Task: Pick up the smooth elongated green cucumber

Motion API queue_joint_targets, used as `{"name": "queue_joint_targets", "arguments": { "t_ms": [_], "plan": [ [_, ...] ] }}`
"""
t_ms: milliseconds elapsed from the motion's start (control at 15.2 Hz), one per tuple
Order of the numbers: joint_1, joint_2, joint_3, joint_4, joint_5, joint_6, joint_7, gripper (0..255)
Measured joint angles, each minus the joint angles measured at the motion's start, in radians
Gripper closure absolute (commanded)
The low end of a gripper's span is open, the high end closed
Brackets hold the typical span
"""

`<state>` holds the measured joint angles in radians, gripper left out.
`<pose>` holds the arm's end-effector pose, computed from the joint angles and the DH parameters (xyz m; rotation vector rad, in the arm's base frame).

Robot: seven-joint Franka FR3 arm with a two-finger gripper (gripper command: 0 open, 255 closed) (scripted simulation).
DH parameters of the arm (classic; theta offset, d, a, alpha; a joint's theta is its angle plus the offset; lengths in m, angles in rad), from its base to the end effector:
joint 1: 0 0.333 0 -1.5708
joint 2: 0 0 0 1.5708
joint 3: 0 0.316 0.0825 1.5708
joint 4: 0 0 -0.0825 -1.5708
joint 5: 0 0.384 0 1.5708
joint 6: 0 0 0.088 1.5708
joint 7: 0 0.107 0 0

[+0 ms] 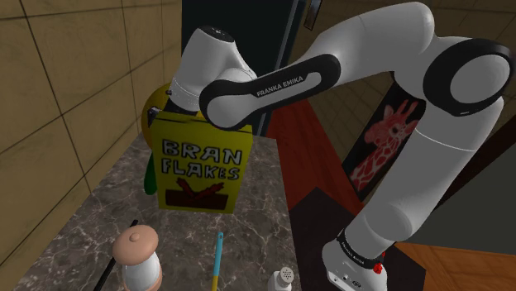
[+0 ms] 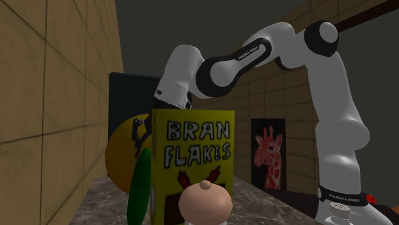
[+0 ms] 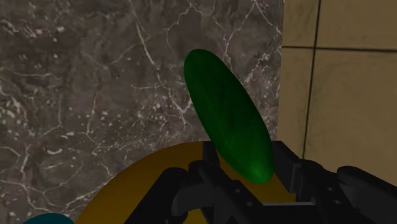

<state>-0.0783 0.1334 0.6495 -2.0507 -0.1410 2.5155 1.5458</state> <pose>0.5103 0.3175 0.4251 -2.5471 1.2214 -0.2818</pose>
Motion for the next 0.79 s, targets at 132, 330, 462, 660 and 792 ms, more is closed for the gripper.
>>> {"name": "queue_joint_targets", "arguments": {
  "t_ms": [132, 330, 462, 660, 792],
  "plan": [
    [0.000, 0.000, 0.000, 0.000, 0.000, 0.000, 0.001, 255],
    [-0.004, -0.007, 0.002, 0.007, 0.012, -0.015, -0.011, 255],
    [-0.006, -0.021, 0.005, 0.018, 0.026, -0.036, -0.020, 255],
    [-0.010, -0.033, 0.008, 0.048, 0.042, -0.075, -0.032, 255],
    [-0.013, -0.049, 0.010, 0.058, 0.058, -0.098, -0.042, 255]
  ]
}}
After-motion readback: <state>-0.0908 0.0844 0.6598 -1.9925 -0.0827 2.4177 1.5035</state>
